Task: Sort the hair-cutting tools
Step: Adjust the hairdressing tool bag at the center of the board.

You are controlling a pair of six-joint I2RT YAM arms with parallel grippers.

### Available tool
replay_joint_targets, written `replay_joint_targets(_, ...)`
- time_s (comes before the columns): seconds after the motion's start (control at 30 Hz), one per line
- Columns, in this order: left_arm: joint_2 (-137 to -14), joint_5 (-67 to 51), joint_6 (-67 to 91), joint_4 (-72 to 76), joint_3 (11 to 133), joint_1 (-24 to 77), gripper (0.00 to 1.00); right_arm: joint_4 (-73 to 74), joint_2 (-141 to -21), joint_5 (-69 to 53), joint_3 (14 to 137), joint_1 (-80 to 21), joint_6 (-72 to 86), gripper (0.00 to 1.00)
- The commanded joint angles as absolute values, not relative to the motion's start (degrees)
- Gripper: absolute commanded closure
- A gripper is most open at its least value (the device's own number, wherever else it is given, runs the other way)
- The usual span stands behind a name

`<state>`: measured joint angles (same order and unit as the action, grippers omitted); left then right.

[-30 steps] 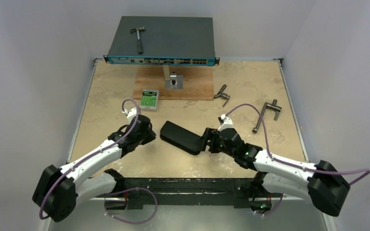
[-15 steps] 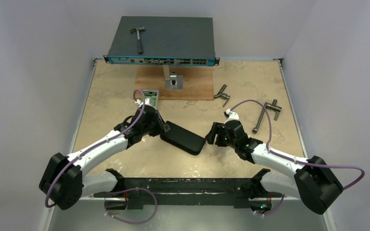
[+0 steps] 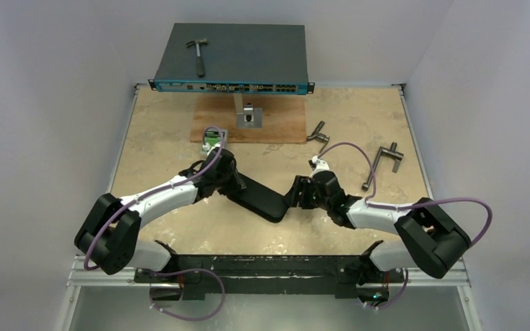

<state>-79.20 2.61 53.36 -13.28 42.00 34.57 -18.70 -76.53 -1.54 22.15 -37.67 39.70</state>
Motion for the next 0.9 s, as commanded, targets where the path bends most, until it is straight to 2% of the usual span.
replay_joint_targets(0.0,-78.03,5.82,52.56,-13.20,41.94,34.51,0.75,-23.41,-78.99,-4.99,22.87,-41.74,40.56,0.45)
replay_joint_targets(0.23,-77.44,8.43,51.96,-15.16,40.13,34.15,0.75,-25.39,-82.62,-4.16,24.52,-46.40,42.18,0.46)
replay_joint_targets(0.43,-73.33,7.13,51.03,-13.51,38.00,34.14,0.75,-17.25,-70.16,4.02,21.53,-46.41,40.42,0.46)
replay_joint_targets(0.57,-71.79,5.49,50.12,-11.05,36.29,34.12,0.75,-11.89,-62.78,4.25,18.17,-46.47,39.77,0.47)
replay_joint_targets(0.7,-73.40,5.10,51.59,-9.53,33.64,34.15,0.76,-11.24,-60.98,2.40,16.35,-48.31,40.85,0.49)
replay_joint_targets(0.87,-72.50,4.37,53.48,-5.57,29.67,34.25,0.75,-10.50,-64.81,4.75,17.53,-52.01,42.23,0.51)
